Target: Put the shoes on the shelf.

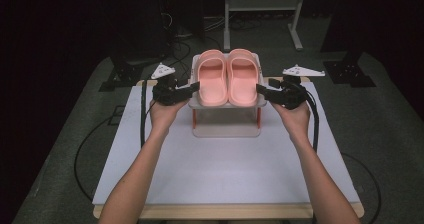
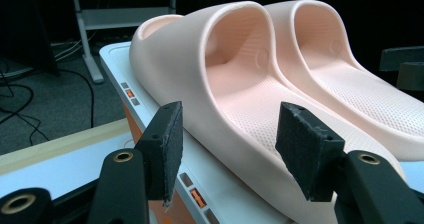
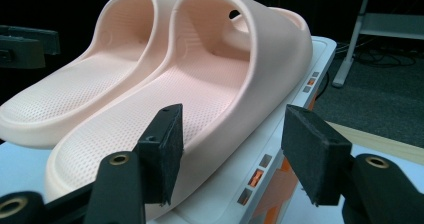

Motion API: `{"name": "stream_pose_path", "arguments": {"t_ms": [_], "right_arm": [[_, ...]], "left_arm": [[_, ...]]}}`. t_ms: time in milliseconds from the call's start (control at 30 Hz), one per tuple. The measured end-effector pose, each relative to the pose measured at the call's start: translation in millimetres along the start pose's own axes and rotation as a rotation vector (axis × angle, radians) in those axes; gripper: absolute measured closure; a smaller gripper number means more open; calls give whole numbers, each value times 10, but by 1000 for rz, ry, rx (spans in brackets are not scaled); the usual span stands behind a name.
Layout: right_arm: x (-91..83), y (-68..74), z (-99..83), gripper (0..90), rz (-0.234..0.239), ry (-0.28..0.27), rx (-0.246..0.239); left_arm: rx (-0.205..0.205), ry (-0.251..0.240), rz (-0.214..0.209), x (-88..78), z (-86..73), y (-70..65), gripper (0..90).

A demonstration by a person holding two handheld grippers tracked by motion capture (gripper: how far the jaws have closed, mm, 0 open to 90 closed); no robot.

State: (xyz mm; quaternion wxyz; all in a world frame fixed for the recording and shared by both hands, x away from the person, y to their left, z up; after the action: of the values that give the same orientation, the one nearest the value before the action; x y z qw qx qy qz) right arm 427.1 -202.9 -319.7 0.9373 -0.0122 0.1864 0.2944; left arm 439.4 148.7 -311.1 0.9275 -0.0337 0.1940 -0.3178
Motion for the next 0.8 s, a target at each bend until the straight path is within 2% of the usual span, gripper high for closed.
{"name": "stream_pose_path", "arguments": {"t_ms": [433,500,800], "right_arm": [[-111,37,-117,366,13,-11,-13],[-133,35,-133,367,22,-14,-1],[-212,37,-185,363,27,-20,-4]], "left_arm": [[9,-8,-18,-91,-90,-40,390],[6,-13,-17,-110,-101,-41,381],[8,-23,-24,-192,-150,-49,366]]}}
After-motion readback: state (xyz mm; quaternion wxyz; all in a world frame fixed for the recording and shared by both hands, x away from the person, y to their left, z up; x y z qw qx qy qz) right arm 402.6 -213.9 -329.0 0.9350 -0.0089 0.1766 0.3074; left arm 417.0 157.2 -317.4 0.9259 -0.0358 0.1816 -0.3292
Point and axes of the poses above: each handheld gripper's, and its own axes: x roughly forward along the jaws, z roughly out of its top, y roughly to its left, the point moved 1 cm from there along x, roughly forward along the jaws, and after that the axes turned 4 degrees about -x, right-handed, at the moved point
